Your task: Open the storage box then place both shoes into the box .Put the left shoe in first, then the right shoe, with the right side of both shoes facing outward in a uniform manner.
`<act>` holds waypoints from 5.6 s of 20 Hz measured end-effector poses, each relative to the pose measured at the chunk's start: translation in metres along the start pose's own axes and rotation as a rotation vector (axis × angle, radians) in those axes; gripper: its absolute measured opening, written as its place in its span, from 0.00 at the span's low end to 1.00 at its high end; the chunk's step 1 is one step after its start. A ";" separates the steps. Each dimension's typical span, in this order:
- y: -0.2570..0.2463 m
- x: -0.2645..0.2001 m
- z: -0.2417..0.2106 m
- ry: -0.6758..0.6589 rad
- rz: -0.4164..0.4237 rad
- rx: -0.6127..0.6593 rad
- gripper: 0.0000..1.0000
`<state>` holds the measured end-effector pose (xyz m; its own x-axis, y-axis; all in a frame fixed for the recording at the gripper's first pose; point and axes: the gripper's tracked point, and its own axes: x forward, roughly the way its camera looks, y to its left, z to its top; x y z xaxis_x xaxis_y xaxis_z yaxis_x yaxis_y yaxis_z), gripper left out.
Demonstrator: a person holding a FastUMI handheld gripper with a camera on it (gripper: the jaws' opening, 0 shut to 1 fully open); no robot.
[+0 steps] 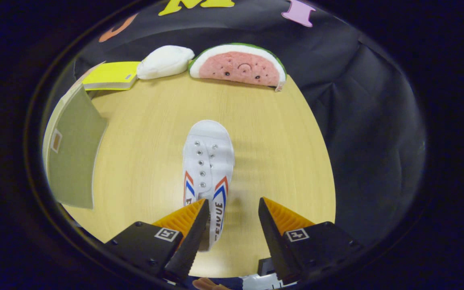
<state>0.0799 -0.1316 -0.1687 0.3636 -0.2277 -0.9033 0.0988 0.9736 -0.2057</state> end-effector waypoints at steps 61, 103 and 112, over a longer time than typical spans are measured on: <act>0.032 -0.011 -0.014 -0.029 0.202 0.040 0.58; 0.268 -0.208 0.055 -0.187 0.695 0.246 0.06; 0.331 -0.146 0.060 -0.242 0.489 0.266 0.07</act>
<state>0.1153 0.2229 -0.0820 0.6225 0.2183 -0.7516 0.0840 0.9362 0.3414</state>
